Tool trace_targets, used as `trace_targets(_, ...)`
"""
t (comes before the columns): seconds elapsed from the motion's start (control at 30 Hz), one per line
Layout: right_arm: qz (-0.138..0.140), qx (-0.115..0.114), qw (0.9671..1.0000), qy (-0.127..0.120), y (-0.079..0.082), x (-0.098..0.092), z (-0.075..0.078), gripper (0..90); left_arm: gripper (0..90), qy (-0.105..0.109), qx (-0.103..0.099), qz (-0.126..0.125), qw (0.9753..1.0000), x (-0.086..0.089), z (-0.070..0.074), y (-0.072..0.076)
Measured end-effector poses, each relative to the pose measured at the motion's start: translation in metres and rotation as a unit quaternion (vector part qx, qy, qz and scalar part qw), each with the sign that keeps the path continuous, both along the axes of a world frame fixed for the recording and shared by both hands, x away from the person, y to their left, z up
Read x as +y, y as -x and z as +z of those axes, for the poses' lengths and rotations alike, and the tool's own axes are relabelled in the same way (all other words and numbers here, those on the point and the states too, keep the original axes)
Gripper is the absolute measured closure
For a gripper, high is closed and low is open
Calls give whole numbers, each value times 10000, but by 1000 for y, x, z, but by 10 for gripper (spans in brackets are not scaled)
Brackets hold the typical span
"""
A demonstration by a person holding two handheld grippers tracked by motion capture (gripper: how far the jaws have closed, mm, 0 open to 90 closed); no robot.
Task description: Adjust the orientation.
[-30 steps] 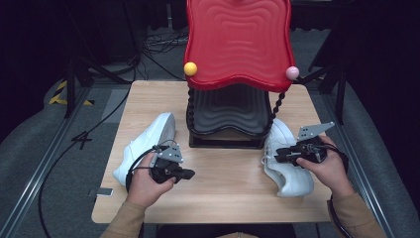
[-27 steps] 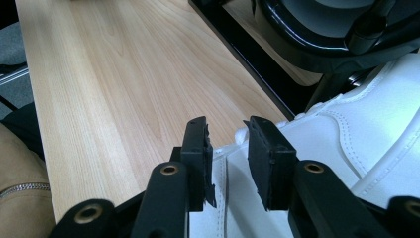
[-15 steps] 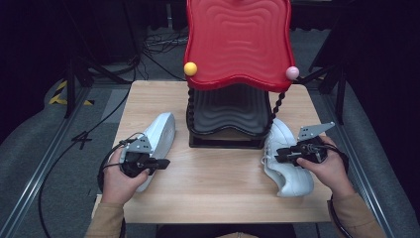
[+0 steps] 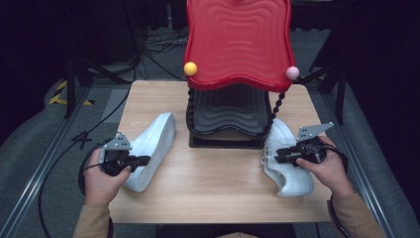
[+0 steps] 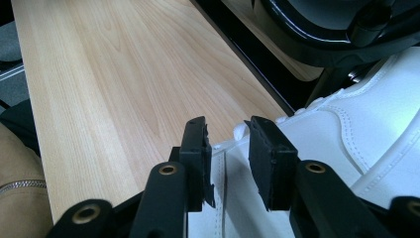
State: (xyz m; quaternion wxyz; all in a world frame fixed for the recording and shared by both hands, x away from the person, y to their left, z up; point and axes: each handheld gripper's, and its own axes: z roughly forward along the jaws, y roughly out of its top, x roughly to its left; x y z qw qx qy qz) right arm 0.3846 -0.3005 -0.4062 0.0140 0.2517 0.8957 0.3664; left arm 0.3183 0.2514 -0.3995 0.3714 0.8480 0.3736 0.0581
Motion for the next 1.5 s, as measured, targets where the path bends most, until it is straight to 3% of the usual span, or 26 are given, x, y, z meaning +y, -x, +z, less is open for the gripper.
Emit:
trace_targets(0.07,9,-23,10000,-3,0,1,0,691,899,-30,82,155,9998,7,-2,1)
trace_targets(0.2,33,-42,10000,9,0,1,0,688,899,-48,58,392,9992,19,-4,2)
trace_targets(0.27,35,-36,10000,7,0,1,0,687,899,-123,56,459,9989,21,-4,3)
trace_targets(0.33,51,-30,10000,15,0,1,0,686,899,-395,106,622,9972,24,-4,5)
trace_targets(0.5,67,-22,10000,13,1,2,0,685,899,-523,187,719,9959,27,-8,5)
trace_targets(0.63,85,-8,10000,17,0,3,-1,684,899,-692,266,689,9949,26,-11,4)
trace_targets(0.83,77,-14,10000,2,0,2,-1,683,900,-632,411,591,9954,24,-15,3)
trace_targets(0.93,93,-12,10000,-3,1,3,-1,682,900,-700,393,545,9953,20,-14,4)
trace_targets(1.17,136,-7,9999,16,1,6,-2,682,900,-583,372,414,9967,17,-14,6)
trace_targets(1.3,137,8,9999,21,1,6,-2,682,900,-733,330,379,9960,12,-11,7)
trace_targets(1.4,157,11,9999,25,1,7,-2,680,900,-554,352,258,9975,9,-11,8)
trace_targets(1.5,157,12,9999,27,1,7,-2,679,900,-561,356,93,9977,0,-8,8)
